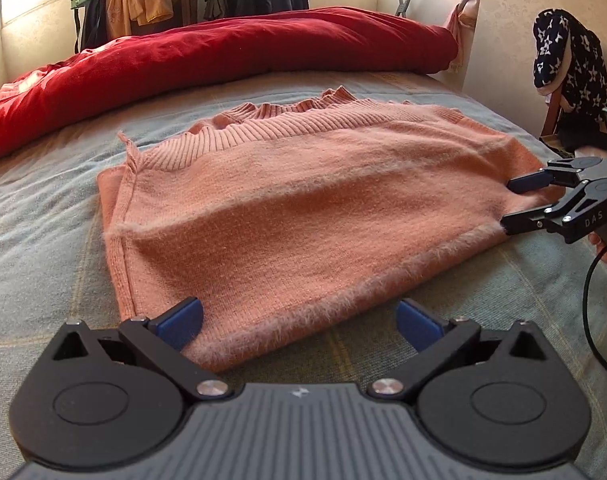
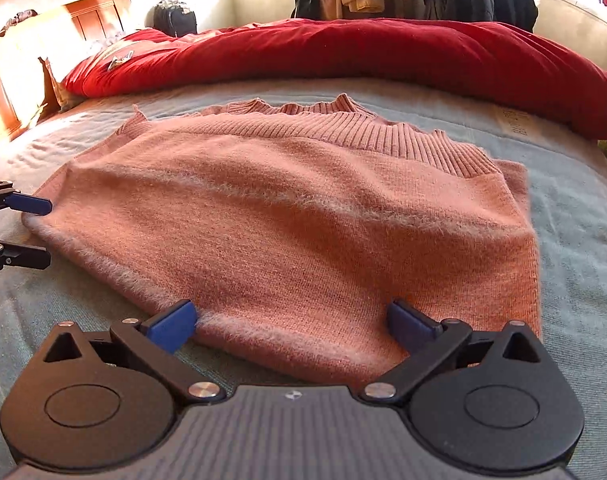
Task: Fold clothes
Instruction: 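Move both open tools over the pink sweater to its end opposite the collar, then roll both tools sideways and grasp the sweater end with both tools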
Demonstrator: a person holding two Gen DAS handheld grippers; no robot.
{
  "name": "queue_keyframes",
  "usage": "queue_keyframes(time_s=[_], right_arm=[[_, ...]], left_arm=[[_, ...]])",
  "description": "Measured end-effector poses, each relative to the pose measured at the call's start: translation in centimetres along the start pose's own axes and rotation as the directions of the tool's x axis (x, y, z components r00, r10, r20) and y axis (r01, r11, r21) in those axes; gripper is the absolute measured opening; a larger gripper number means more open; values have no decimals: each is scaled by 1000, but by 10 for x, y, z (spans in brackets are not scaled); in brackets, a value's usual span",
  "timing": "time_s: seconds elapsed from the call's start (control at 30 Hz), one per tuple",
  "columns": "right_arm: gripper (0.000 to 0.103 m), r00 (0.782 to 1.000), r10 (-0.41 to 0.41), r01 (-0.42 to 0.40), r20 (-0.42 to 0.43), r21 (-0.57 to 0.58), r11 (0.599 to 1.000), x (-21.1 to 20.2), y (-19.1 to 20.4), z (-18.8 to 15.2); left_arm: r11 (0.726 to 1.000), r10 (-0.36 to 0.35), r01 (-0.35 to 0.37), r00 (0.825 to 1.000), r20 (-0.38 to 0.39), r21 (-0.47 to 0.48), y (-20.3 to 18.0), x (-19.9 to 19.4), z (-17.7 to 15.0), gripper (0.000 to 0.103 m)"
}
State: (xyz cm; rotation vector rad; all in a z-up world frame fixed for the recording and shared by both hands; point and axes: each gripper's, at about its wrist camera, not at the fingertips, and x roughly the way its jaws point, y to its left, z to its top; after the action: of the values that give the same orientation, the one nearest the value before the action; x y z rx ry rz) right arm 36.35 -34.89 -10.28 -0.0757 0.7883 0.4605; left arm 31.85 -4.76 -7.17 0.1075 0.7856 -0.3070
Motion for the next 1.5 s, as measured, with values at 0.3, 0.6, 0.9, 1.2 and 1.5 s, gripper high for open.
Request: queue_keyframes(time_s=[0.3,0.6,0.9,1.2,1.5], right_arm=[[103,996,-79,81,-36,57,995,-32,18,3],[103,991,-137,137,-1,55,989,-90,47,-9],[103,989,-149,148,5,79,986,-124,63,-32],[103,986,-166,162,20,117,980,-130,51,-46],[103,955,-280,293,97,-159,943,-100,78,-37]], left_arm=[[995,-8,0,997,76,99,-29,-58,-3,102],[922,145,-196,974,171,334,-66,-48,15,102],[910,107,-127,992,72,395,-89,2,-1,102],[967,42,-46,999,22,251,-57,-28,-10,102],[770,203,-337,934,293,541,-92,-44,-17,102]])
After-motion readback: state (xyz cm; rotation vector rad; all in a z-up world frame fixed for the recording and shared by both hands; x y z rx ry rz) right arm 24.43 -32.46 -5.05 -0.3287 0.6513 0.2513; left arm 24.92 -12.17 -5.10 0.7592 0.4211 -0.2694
